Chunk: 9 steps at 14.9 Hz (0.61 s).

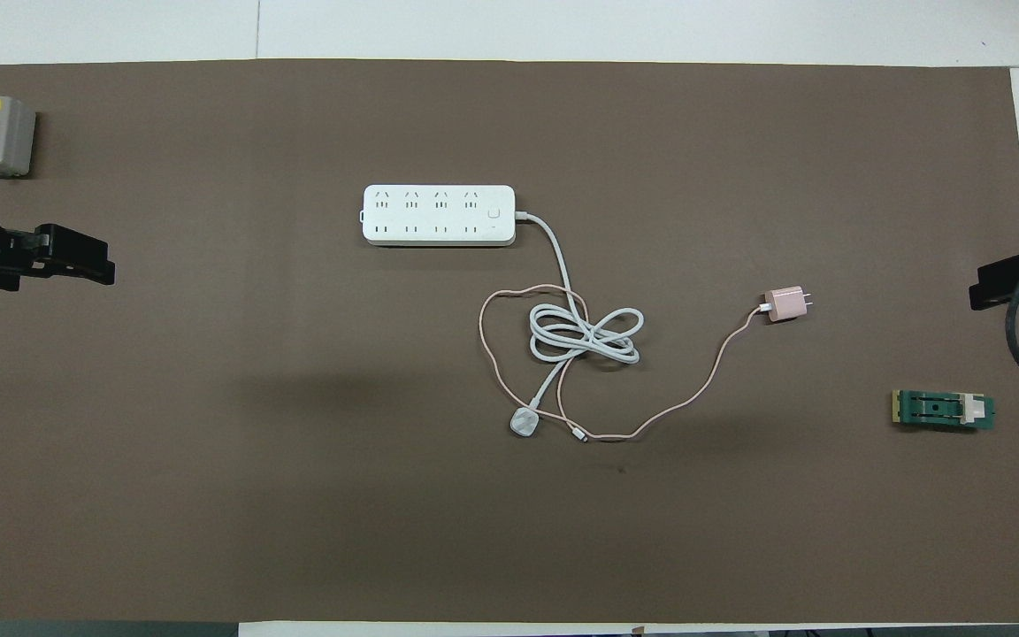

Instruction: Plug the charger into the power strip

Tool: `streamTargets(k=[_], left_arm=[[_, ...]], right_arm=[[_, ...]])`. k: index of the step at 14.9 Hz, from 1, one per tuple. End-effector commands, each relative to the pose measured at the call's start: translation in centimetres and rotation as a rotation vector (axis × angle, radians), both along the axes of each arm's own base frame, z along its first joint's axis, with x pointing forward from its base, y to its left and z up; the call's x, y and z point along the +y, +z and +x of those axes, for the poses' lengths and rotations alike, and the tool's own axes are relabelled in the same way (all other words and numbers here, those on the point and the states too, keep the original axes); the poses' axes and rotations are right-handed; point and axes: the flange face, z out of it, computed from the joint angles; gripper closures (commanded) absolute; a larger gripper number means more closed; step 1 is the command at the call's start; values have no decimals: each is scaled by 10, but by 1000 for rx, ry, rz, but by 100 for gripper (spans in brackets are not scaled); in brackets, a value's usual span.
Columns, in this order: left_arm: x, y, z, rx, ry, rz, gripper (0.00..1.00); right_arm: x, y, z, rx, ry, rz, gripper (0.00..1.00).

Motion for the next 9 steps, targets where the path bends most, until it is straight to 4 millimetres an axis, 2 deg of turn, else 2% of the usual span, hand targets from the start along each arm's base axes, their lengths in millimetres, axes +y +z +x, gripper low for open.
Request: streamTargets(k=[1,9], left_arm=[[2,-1,0,1,-2,-9,0],[2,-1,-1,2,-2,-9,0]], right_arm=[[-3,0,-1,-11,-15,-9,0],[-6,2,-2,-17,-10,-8,0]])
